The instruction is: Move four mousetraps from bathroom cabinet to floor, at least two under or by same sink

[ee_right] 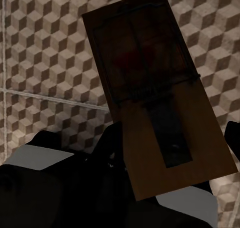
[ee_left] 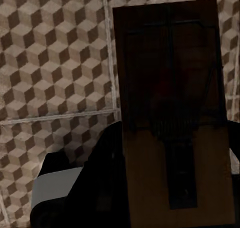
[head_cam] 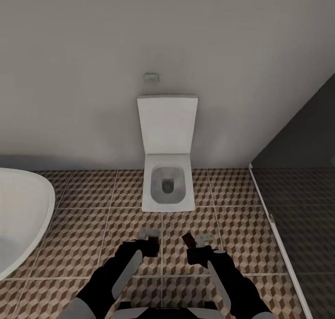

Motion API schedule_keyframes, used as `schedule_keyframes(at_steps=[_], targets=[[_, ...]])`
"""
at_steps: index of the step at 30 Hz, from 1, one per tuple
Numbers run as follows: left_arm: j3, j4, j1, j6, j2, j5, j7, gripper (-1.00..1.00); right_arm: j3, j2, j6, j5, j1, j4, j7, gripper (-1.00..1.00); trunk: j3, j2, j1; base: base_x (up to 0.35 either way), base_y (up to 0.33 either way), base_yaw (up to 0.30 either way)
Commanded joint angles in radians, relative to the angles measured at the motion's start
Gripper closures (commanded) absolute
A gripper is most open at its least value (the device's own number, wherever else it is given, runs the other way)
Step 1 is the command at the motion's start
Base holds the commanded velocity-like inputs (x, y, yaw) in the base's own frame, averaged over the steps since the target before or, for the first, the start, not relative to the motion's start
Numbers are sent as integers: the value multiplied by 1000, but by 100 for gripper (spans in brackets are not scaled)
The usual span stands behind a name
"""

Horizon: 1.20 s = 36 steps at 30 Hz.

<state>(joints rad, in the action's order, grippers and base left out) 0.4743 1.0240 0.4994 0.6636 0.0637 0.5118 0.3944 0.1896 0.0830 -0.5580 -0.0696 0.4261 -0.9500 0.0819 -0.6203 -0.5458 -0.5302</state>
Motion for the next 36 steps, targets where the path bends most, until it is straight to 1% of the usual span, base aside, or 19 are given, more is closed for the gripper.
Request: schedule_keyframes(at_steps=[1,3,5,6,7,8,9,10,12,13,15,20,22,24,27,28,31,34,36], targets=[[0,-23,1,-2,1,-1,15,100,0,0,-5,-8,0,-1,-4,100,-1,-1,0,0,0,0],[-3,-74,1,-41,9,-42,20,100,-1,0,-5,-8,0,-1,-3,100,-1,-1,0,0,0,0],[-5,-98,12,-111,15,-110,22,100,-1,0,-5,-8,0,-1,-3,100,-1,-1,0,0,0,0],[-6,-102,19,-123,16,-127,23,100,-1,0,-5,-8,0,-1,-3,100,-1,-1,0,0,0,0],[-7,-122,52,-144,17,-167,24,100,-1,0,-5,-9,0,-1,-2,100,-1,-1,0,0,0,0],[-13,-180,101,-152,17,-188,24,100,-1,0,-5,-10,0,-1,-2,100,-1,-1,0,0,0,0],[-17,-210,123,-154,18,-192,23,100,-1,0,-5,-10,0,-1,-2,100,-1,-1,0,0,0,0],[-28,-278,168,-156,18,-198,23,100,-1,0,-5,-10,0,-1,-2,100,-1,-1,0,0,0,0],[-45,-406,253,-161,19,-205,20,100,-1,0,-5,-10,0,-1,-2,100,-1,-1,0,0,0,0],[-49,-449,285,-162,19,-206,18,100,-1,1,-5,-10,0,-1,-2,100,-1,-1,0,0,0,0],[-55,-494,322,-163,20,-207,15,100,0,1,-5,-10,0,-1,-2,100,-1,-1,0,0,0,0],[-63,-544,344,-171,26,-201,12,100,1,0,-5,-9,0,-1,-2,100,-1,-1,0,0,0,0],[-70,-587,346,-209,32,-186,1,100,0,0,-5,-8,0,-1,-2,100,-1,-1,0,0,0,0],[-72,-615,347,-240,33,-174,-22,100,0,0,-5,-6,0,-1,-3,100,-1,-1,0,0,0,0],[-73,-679,347,-274,33,-160,-105,100,-1,-1,-2,-2,0,-1,-15,100,-1,-1,0,0,0,0],[-74,-686,347,-277,33,-159,-112,100,-2,-1,-1,-1,0,-1,-21,100,-1,-1,0,0,0,0],[-73,-708,347,-304,33,-157,-135,100,-2,0,9,3,0,1,-106,100,-1,-1,0,0,0,0],[-73,-732,347,-371,35,-156,-141,100,-1,1,40,3,15,17,-217,100,-1,-1,0,0,0,0],[-72,-775,347,-421,37,-156,-143,100,-1,0,77,3,105,172,-252,100,-1,-1,0,0,0,0]])
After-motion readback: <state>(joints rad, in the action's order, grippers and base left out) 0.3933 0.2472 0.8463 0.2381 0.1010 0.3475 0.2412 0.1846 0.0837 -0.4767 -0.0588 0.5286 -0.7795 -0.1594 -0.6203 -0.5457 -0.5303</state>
